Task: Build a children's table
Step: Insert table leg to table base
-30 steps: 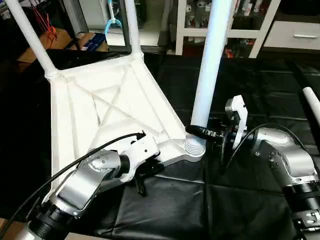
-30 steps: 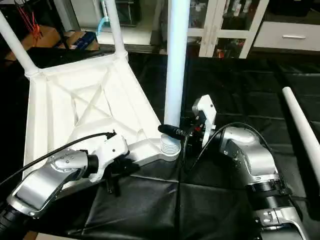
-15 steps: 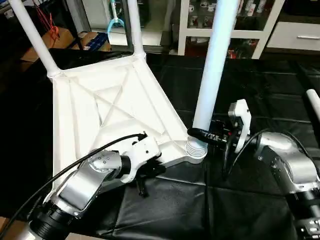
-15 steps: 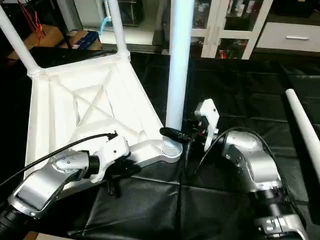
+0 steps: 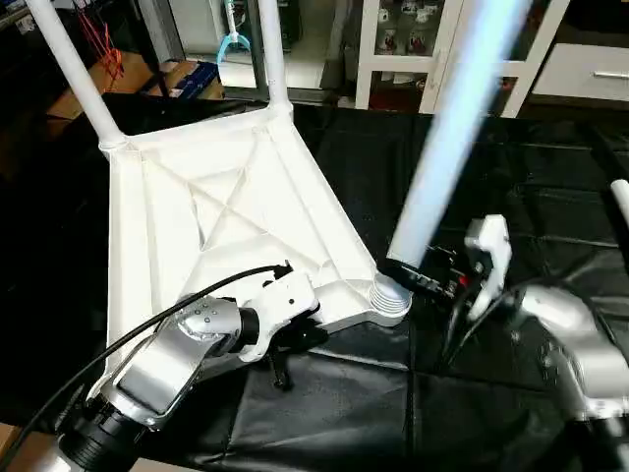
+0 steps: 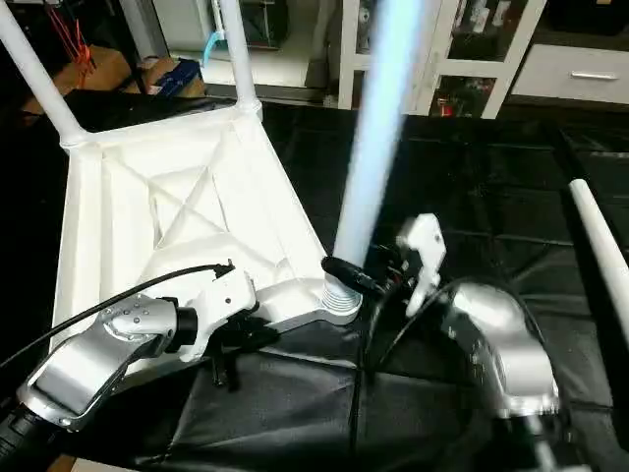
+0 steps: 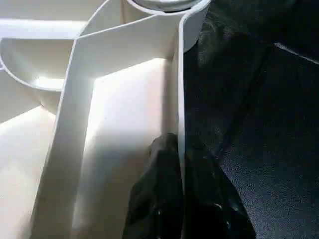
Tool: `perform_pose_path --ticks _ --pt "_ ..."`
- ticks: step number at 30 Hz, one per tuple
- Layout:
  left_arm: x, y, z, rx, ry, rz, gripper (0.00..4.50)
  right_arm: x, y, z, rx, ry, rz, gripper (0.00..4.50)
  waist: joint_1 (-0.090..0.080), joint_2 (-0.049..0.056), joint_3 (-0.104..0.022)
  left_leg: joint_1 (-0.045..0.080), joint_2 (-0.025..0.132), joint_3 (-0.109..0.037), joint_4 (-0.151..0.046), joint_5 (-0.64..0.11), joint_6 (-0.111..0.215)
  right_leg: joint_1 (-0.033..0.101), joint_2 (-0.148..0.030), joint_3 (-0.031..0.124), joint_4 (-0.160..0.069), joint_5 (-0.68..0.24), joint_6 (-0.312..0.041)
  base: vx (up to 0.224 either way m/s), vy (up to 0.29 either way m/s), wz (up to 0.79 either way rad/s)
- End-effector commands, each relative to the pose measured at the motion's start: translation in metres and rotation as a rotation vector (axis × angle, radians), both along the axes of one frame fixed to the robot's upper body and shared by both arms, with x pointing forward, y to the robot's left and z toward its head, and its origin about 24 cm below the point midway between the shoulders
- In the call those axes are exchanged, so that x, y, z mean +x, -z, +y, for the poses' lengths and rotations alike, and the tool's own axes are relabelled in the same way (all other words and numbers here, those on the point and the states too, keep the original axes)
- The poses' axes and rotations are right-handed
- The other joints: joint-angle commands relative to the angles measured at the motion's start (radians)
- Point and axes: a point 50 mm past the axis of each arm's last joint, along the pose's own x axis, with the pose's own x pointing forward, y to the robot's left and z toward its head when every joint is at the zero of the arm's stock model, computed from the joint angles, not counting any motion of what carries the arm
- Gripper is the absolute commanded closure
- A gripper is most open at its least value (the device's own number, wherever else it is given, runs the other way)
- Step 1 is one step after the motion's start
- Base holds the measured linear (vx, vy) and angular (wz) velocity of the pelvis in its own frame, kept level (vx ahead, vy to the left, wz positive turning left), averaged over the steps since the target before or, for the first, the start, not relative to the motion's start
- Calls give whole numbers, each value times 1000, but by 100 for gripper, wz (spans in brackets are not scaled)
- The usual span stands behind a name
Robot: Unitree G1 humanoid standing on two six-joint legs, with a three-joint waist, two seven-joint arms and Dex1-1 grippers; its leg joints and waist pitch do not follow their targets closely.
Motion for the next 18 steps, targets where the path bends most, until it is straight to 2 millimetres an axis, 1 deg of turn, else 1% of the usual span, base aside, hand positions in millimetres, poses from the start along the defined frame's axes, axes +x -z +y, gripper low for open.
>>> perform_pose_path --ticks 1,3,5,7,8,9,10,11,12,15,16,17,18 --pt "-12 16 -2 16 53 106 445 -7 29 -8 -65 62 127 264 -6 -6 -36 29 95 -49 -83 -294 24 7 -77 49 -74 -214 -223 0 0 0" --pt "-11 16 -2 17 53 105 445 -9 29 -6 -71 56 114 264 -5 -6 -36 28 95 -49 -84 -292 22 9 -77 49 -73 -210 -221 0 0 0" --pt "-11 16 -2 18 53 104 445 -10 31 -5 -106 37 113 264 -6 -8 -37 28 95 -49 -83 -282 27 9 -77 48 -72 -196 -224 0 0 0" --pt "-11 16 -2 18 53 104 445 -12 35 -3 -155 8 121 264 -6 -7 -36 27 95 -49 -83 -285 29 9 -77 48 -73 -205 -223 0 0 0" --pt "-11 16 -2 19 53 105 445 -14 37 -2 -181 -13 124 264 -6 -9 -35 27 95 -49 -84 -288 27 10 -77 48 -73 -215 -221 0 0 0" --pt "-11 16 -2 20 53 105 445 -15 38 -1 -199 -28 126 264 -6 -9 -35 27 95 -49 -84 -291 26 9 -77 48 -74 -221 -219 0 0 0" --pt "-12 16 -2 20 54 106 445 -15 40 -1 -215 -43 137 264 -7 -11 -33 28 95 -49 -85 -308 21 8 -78 49 -77 -251 -211 0 0 0" --pt "-12 16 -2 20 54 106 445 -16 40 -1 -223 -51 145 264 -7 -10 -33 28 95 -50 -85 -309 19 8 -78 49 -77 -256 -209 0 0 0" --pt "-12 16 -2 19 53 107 445 -16 41 0 -230 -62 151 264 -7 -14 -33 30 95 -49 -85 -311 18 7 -77 50 -78 -258 -206 0 0 0" --pt "-12 16 -2 18 51 107 445 -17 41 1 -249 -90 162 264 -7 -12 -34 30 96 -50 -86 -307 17 7 -77 50 -76 -242 -208 0 0 0" --pt "-12 16 -2 18 50 107 445 -17 42 1 -252 -94 162 264 -7 -16 -36 29 95 -50 -85 -298 21 9 -77 50 -75 -222 -211 0 0 0" --pt "-12 16 -2 17 50 107 445 -17 42 1 -252 -99 171 264 -8 -17 -36 28 95 -49 -85 -298 23 8 -76 50 -75 -221 -212 0 0 0" --pt "-12 16 -3 17 49 107 445 -17 43 1 -251 -101 175 264 -7 -16 -36 28 95 -49 -84 -297 25 8 -78 50 -75 -221 -213 0 0 0"
